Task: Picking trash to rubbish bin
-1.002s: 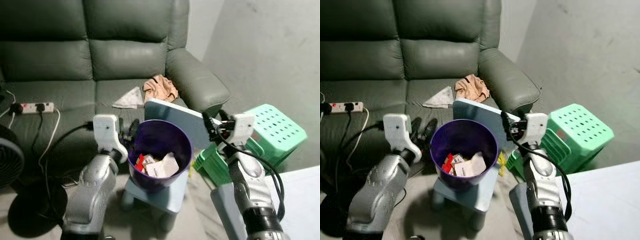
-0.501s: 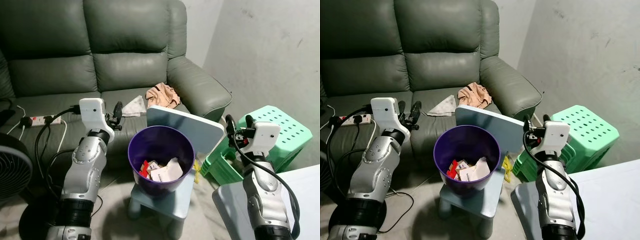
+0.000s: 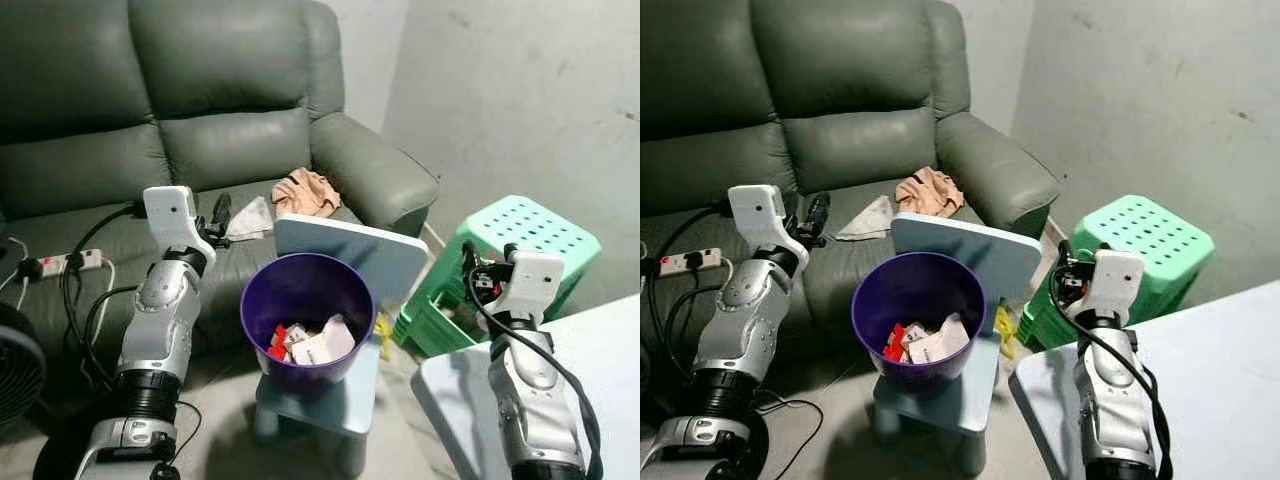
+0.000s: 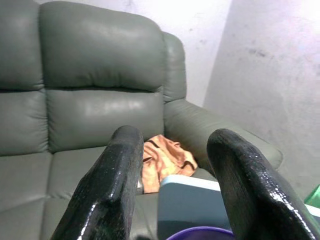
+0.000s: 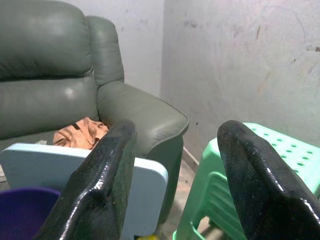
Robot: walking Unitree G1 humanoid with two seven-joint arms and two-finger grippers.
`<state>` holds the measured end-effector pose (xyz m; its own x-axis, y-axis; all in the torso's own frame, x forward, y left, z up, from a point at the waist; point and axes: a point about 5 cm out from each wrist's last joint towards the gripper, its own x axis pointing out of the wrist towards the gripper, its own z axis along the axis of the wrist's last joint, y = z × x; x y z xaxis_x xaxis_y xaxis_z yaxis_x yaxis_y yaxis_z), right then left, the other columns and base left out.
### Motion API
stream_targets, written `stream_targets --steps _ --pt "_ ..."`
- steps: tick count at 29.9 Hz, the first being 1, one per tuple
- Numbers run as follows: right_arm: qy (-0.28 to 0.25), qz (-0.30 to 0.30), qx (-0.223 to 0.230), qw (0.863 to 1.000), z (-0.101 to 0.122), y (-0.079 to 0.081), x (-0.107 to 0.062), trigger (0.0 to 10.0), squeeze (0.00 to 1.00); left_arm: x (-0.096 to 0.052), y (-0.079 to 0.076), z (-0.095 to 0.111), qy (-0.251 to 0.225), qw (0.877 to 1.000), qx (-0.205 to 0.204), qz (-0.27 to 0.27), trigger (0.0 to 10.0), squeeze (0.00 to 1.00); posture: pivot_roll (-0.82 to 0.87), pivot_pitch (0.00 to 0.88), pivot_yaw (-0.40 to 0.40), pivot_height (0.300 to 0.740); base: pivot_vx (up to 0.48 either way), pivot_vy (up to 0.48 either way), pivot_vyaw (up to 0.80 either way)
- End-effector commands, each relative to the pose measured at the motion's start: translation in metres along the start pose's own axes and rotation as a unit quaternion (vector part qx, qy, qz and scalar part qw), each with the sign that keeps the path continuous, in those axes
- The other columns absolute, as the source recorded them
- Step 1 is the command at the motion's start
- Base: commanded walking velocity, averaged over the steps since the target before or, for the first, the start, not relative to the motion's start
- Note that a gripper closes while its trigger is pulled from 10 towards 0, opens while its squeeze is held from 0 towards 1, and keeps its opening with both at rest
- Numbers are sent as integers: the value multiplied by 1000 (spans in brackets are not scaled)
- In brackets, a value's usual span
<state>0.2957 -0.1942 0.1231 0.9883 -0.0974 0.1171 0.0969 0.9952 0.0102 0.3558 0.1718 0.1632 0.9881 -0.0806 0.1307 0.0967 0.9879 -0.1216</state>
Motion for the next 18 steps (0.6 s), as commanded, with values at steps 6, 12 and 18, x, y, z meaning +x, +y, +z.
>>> stream_targets --steps 6,12,18 --pt "-9 2 -13 1000 6 5 -1 10000 0 3 -12 -3 -1 999 13 -32 10000 0 -107 0 -13 740 0 0 -781" --pt "-7 5 -16 1000 6 5 -2 10000 0 3 -19 -4 -6 998 1 -60 10000 0 -109 0 -14 740 0 -160 -781" --pt "-3 6 -18 1000 4 5 -5 10000 0 2 -21 -9 -2 999 -12 -47 10000 0 -109 0 -19 740 0 -240 -781"
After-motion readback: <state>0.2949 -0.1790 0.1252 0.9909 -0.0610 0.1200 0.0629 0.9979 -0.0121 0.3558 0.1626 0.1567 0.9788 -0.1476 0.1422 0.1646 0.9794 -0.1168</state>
